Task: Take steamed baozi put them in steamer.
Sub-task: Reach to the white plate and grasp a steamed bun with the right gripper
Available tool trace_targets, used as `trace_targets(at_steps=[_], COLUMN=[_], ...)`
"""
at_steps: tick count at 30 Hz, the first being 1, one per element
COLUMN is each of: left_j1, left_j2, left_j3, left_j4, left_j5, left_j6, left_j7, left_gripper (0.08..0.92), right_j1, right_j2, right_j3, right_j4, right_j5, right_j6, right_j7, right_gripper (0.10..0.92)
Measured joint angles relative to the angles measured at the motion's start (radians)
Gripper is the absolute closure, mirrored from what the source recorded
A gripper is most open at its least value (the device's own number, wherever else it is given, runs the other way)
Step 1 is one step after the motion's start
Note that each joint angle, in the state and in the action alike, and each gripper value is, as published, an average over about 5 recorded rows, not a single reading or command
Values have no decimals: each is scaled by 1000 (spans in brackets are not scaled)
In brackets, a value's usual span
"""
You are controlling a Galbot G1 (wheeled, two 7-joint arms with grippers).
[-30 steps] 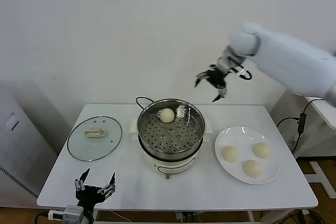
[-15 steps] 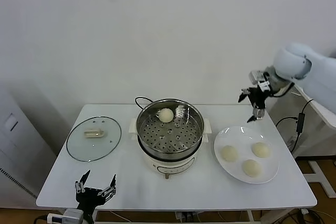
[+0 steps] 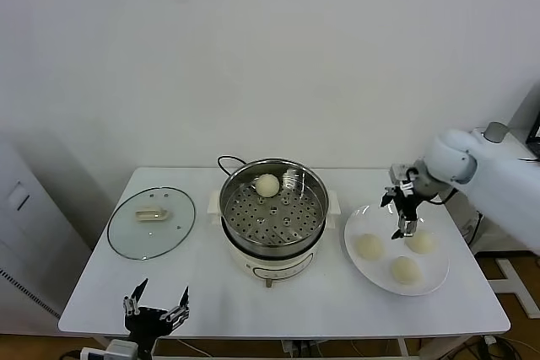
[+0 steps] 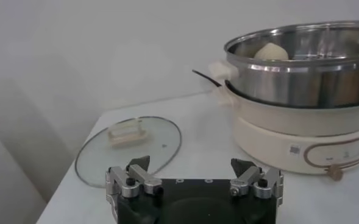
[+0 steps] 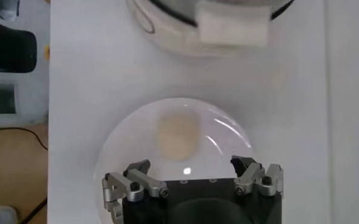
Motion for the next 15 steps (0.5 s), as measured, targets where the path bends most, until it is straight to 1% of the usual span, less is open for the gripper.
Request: trace_targets(at_steps=[15], left_j1=[-1], left_j2=[0], left_j3=[-1], left_j4=[18], left_j5=[6], left_j6=[7], left_j7=[3], left_gripper=[177], right_j1=[-179], right_j2=[123], right_j3=[141], right_j4=[-128], right_j5=[-147], right_j6=[52], right_j7=[16], right_gripper=[203])
